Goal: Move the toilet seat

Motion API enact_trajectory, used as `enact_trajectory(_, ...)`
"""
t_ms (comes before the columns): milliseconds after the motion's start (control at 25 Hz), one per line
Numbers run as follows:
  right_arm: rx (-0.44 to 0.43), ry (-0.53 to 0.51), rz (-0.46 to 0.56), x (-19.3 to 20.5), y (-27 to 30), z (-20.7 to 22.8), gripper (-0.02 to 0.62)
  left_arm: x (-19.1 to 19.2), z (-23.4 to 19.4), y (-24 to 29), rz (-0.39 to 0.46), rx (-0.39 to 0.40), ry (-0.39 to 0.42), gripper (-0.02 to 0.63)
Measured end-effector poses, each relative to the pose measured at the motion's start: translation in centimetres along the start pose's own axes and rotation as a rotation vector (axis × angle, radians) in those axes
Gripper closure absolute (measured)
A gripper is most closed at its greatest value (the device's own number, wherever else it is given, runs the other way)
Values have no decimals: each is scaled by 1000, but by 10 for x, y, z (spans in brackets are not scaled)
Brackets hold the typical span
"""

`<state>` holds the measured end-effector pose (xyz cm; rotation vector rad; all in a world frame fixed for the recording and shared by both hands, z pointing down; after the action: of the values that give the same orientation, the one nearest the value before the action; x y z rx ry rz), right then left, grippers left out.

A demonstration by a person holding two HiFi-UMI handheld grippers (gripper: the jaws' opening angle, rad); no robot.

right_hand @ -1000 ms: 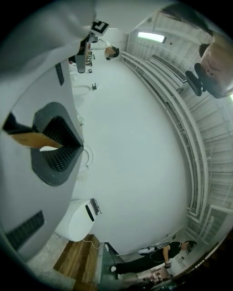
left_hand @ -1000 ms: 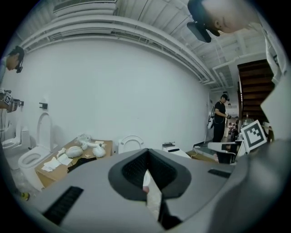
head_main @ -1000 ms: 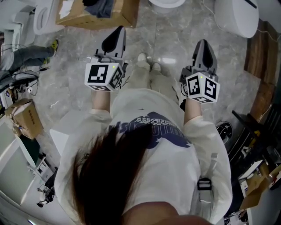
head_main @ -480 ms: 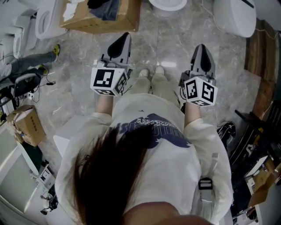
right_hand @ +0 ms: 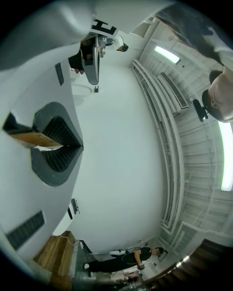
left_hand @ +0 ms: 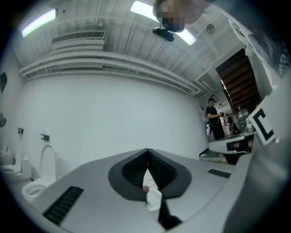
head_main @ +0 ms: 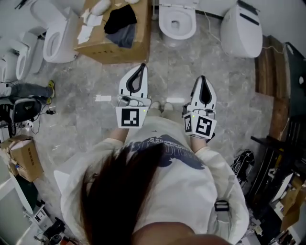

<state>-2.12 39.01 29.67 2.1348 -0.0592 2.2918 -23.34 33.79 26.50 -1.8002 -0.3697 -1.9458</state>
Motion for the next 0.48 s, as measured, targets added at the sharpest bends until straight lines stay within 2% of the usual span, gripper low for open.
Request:
enact_trajectory(120,-30,-32,20,-1,-12,-15,584,-4,11,-12,-2,1,91,609)
enact_trajectory(280,-51,-37,36,-4,-21,-21,584,-2,21,-18,17,-18,-55,609)
enact_trajectory(480,-2,-41,103,-25,-12,0,584,-11,24,-9,23,-11,-59,609)
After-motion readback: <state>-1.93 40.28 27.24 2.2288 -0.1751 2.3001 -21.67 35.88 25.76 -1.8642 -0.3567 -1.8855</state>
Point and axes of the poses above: the fingertips, and each gripper's own axes: y forward along the fingers, z to its right, x out of its underside, the point moved 5 cm from there along -y, backward along the fingers, and after that the axes turned 1 degree about z, right-handed, at the moved point
